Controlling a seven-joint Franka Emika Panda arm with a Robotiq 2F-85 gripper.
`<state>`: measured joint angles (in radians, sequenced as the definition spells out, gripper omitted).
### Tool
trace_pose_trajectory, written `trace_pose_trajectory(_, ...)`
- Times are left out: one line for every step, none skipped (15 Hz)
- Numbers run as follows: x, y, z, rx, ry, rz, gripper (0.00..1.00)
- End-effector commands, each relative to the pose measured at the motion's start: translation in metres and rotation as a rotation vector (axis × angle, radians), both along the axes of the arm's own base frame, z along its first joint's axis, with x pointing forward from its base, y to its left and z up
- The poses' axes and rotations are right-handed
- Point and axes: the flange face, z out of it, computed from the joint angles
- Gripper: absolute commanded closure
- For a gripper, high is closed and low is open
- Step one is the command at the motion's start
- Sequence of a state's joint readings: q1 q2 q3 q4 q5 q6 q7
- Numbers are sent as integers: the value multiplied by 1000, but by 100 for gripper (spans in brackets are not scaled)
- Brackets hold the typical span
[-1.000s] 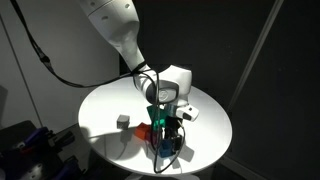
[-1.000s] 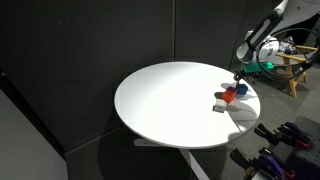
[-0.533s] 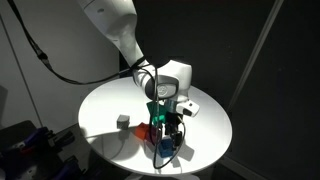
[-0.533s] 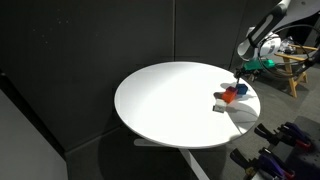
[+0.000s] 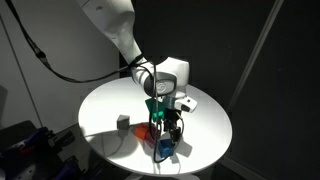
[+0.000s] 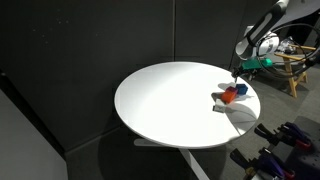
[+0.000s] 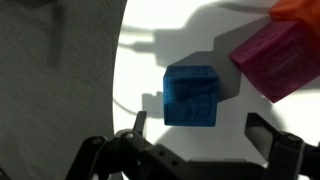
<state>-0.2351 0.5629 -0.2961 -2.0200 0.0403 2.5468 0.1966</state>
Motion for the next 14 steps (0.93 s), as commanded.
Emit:
trace_pose_trajectory(-3,1,3,2,12,-10,0)
trace_pose_trajectory(-4,1,1,2,14,-9,0)
trace_pose_trajectory(-4,0,0,2,17,-9,0)
trace_pose_trajectory(-5,0,-2,2,19,-9,0)
trace_pose_trajectory(-5,0,-3,4,21,-9,0)
trace_pose_trajectory(-5,0,-5,5,23,-8,0)
trace_pose_trajectory(-5,0,-6,6,25,-8,0)
trace_pose_trajectory(-6,0,-8,6,26,-7,0)
trace_pose_trajectory(-6,0,-9,5,27,-7,0)
trace_pose_trajectory(-6,-1,-10,5,28,-7,0)
trace_pose_trajectory(-6,-1,-11,6,30,-7,0)
trace_pose_trajectory(-7,-2,-12,6,31,-7,0)
trace_pose_trajectory(-7,-3,-13,6,33,-7,0)
trace_pose_trajectory(-7,-3,-14,6,34,-7,0)
